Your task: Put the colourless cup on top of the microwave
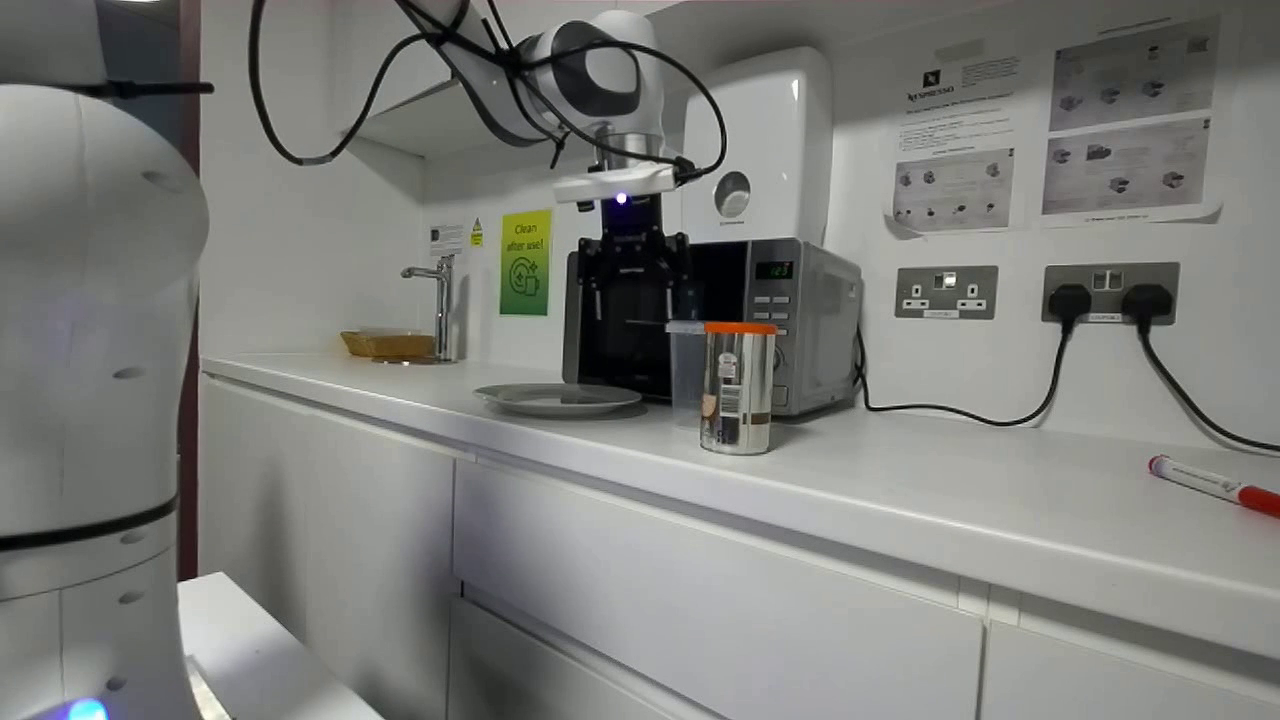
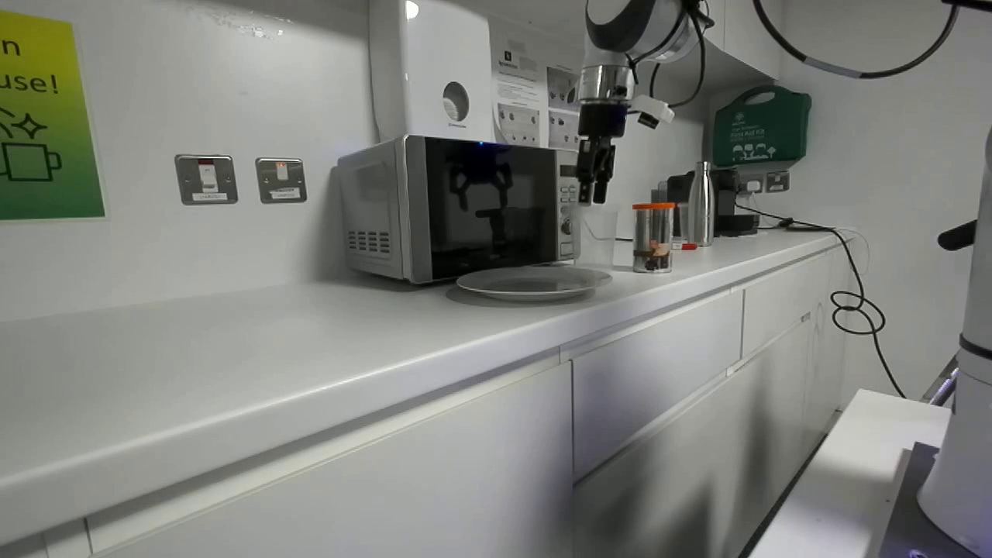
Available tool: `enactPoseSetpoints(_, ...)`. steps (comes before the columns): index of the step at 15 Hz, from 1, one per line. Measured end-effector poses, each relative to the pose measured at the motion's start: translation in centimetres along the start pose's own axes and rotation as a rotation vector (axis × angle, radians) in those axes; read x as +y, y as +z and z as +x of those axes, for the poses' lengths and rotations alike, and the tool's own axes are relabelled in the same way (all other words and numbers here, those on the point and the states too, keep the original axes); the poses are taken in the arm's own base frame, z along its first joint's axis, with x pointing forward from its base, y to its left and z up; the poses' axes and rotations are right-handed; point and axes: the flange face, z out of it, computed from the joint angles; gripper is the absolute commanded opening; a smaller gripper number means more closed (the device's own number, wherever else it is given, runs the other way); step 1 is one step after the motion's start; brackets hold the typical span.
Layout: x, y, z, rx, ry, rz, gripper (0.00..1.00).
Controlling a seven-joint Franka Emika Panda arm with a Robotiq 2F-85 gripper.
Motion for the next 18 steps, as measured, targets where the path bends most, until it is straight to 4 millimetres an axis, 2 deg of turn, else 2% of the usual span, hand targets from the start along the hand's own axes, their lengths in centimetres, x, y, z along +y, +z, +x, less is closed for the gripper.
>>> enactPoseSetpoints(7, 1.2, -0.6, 0.0, 0.008, 0.014, -0.013, 1.00)
enactPoseSetpoints(15, 1.9, 2.0, -0.1, -0.037, 0.038, 0.014, 1.00)
enactPoseSetpoints(16, 1.9, 2.3, -0.1, -0.041, 0.039, 0.018, 0.75)
enactPoseSetpoints(18, 1.9, 2.7, -0.1, -0.049, 0.042, 0.023, 0.68)
